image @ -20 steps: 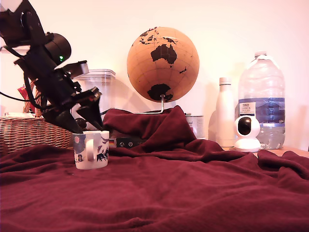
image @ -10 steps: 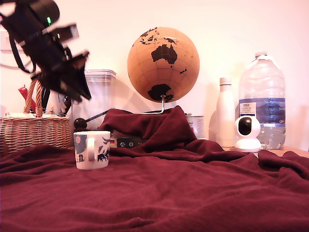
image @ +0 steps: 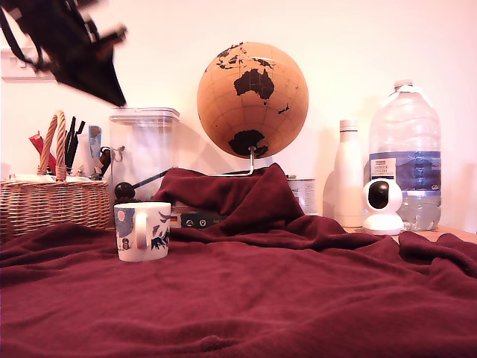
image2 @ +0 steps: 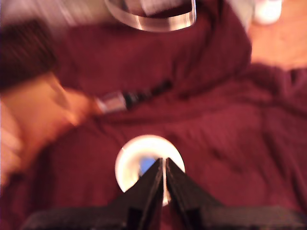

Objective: Pick up the coffee capsules on the table and drop them inside the coffee cup

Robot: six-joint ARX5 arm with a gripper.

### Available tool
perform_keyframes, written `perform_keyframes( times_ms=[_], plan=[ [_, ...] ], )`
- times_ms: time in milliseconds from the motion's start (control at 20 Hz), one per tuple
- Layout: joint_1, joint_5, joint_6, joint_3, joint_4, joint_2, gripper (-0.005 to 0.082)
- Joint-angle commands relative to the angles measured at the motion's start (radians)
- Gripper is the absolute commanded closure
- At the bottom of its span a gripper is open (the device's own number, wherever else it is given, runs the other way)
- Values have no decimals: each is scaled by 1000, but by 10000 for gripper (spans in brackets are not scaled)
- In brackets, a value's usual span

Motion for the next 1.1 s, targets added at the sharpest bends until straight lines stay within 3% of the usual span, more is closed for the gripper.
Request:
perform_keyframes(
  times_ms=[0,350,600,700,950,1050],
  plan=[
    [2,-11,-7,-93,37,-35,789],
    [16,-21,-50,-402,282,-217,789],
    [15,8,-58,-558,357,-317,789],
    [15,29,-96,-610,373,-352,789],
    [15,69,-132,-745,386,-434,789],
    [14,77,-172,-803,394,-470,789]
  ],
)
